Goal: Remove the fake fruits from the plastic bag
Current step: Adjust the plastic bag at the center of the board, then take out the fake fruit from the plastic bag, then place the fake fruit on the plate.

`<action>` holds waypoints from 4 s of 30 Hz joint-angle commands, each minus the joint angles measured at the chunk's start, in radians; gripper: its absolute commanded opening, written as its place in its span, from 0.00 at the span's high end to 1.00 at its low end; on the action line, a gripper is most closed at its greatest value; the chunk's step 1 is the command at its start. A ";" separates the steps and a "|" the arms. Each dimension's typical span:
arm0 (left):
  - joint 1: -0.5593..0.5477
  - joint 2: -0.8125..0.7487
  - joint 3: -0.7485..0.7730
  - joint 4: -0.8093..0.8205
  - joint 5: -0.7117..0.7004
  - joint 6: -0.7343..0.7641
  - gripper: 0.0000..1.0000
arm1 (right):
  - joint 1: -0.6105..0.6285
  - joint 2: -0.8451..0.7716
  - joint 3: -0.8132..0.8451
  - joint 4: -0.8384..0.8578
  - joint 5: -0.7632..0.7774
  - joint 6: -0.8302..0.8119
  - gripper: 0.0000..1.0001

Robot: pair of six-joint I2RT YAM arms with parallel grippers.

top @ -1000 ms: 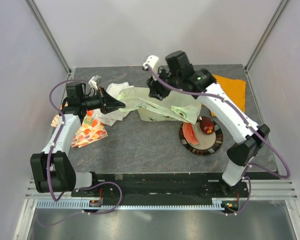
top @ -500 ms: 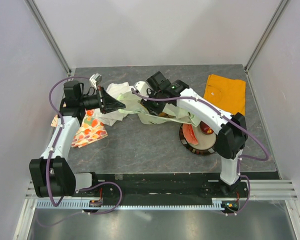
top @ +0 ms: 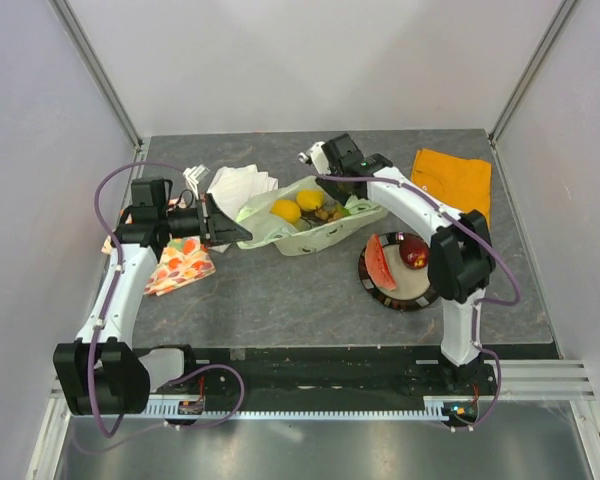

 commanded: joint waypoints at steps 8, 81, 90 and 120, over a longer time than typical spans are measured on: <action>-0.100 -0.074 -0.051 -0.192 -0.240 0.275 0.98 | 0.137 -0.246 -0.287 0.042 -0.203 0.088 0.43; -0.148 0.424 0.592 -0.160 -0.371 0.289 0.98 | -0.072 -1.121 -0.817 -0.486 -0.242 -0.433 1.00; -0.148 0.371 0.555 -0.161 -0.363 0.286 0.98 | -0.104 -1.035 -0.957 -0.313 -0.252 -0.448 1.00; -0.151 0.314 0.379 -0.135 -0.302 0.287 0.98 | -0.126 -0.745 -0.228 -0.395 -0.445 -0.283 0.16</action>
